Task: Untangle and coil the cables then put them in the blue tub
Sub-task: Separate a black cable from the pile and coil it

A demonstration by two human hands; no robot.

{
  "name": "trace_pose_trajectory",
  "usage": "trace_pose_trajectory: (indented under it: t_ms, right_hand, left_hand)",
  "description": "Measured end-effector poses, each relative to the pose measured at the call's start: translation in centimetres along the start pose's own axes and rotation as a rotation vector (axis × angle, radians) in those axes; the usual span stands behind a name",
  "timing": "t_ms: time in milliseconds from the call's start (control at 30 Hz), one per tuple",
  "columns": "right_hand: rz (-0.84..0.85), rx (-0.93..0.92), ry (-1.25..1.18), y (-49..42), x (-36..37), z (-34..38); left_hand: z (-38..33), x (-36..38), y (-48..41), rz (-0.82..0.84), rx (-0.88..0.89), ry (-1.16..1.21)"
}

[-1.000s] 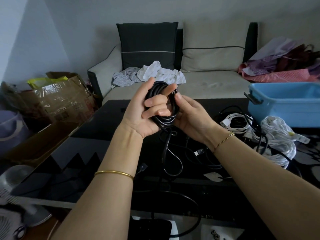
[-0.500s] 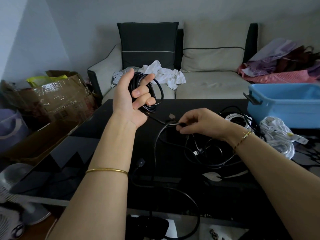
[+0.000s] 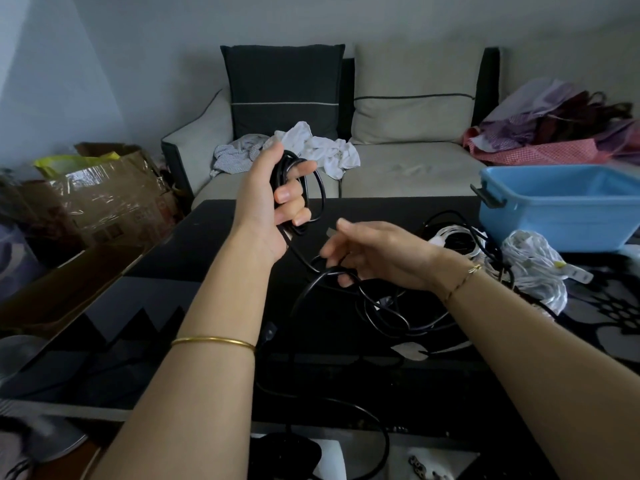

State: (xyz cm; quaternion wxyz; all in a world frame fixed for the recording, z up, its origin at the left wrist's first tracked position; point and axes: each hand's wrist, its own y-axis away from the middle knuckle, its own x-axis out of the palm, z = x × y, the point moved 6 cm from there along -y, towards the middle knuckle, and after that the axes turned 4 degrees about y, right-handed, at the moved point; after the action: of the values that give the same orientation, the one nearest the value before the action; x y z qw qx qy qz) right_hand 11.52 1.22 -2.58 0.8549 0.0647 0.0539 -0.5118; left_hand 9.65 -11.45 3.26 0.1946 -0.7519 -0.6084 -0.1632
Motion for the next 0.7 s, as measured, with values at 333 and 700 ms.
trace_pose_trajectory:
  t_ms: [333,700]
  right_hand:
    - [0.128,-0.070,0.311,-0.4,1.7,0.8]
    - [-0.047,-0.057,0.678,-0.3,-1.0,1.2]
  left_hand:
    - [0.6,1.3,0.7,0.242,-0.044,0.111]
    - [-0.2,1.7,1.0,0.277,-0.041,0.200]
